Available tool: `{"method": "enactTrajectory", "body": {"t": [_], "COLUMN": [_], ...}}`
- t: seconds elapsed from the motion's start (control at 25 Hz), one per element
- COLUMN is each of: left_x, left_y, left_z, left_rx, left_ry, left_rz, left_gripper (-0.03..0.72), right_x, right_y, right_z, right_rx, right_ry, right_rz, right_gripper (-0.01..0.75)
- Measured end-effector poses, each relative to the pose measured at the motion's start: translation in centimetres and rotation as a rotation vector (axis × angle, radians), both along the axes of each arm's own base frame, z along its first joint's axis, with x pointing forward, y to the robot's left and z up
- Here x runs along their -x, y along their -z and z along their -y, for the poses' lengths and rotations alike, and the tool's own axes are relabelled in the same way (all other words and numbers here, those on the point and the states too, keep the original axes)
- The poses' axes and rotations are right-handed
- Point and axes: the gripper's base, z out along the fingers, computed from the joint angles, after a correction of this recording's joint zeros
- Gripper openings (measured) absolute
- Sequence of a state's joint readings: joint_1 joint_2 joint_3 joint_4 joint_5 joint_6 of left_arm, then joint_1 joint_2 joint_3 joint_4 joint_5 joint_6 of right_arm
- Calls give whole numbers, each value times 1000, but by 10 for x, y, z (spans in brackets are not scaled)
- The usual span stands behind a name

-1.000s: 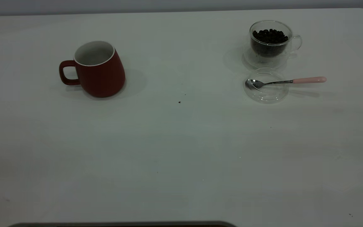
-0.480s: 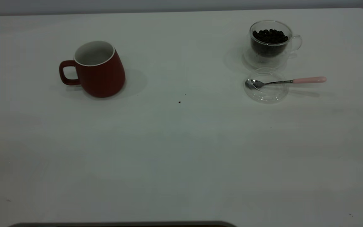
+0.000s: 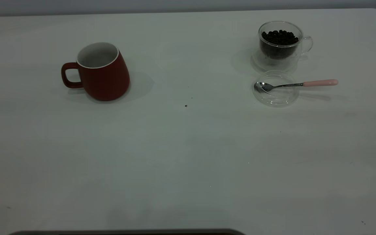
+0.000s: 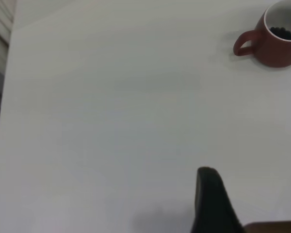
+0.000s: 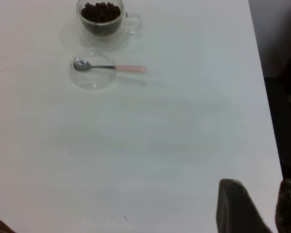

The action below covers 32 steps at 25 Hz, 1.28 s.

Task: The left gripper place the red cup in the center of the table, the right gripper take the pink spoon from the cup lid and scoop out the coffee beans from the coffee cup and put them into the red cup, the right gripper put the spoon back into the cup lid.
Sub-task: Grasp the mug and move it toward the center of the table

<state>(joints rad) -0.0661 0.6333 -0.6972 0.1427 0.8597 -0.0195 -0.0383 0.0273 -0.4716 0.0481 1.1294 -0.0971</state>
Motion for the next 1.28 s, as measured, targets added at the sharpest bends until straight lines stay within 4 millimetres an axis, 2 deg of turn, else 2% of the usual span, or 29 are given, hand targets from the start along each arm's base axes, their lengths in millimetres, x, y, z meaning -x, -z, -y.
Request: {"method": "enactTrajectory", "body": {"t": [0.12,0.36,0.6,0.76,0.92,1.04,1.28], "left_x": [-41,-118,-191,-228,-255,-269,-277], "left_y": [9,41,88,117,143,161,200], "left_z": [2,4,5,7,14,30,63], "left_rx": [-28,-123,-297,-394,-476,-537,-653], "left_ry": [17,83,250,391,547,687,966], "left_rz": [-57,-146,-250,-336,-396,-419,-458], "left_gripper": [492,492,492,492,492,492,492], "right_x": [0,0,0,0,0,0,0], "right_y": [0,0,0,0,0,0,0], "right_z": [0,0,0,0,0,0,0], "right_rx": [0,0,0,0,0,0,0], "right_ry": [0,0,0,0,0,0,0], "right_rz": [0,0,0,0,0,0,1], "right_gripper": [239,239,239,239,239,239,239]}}
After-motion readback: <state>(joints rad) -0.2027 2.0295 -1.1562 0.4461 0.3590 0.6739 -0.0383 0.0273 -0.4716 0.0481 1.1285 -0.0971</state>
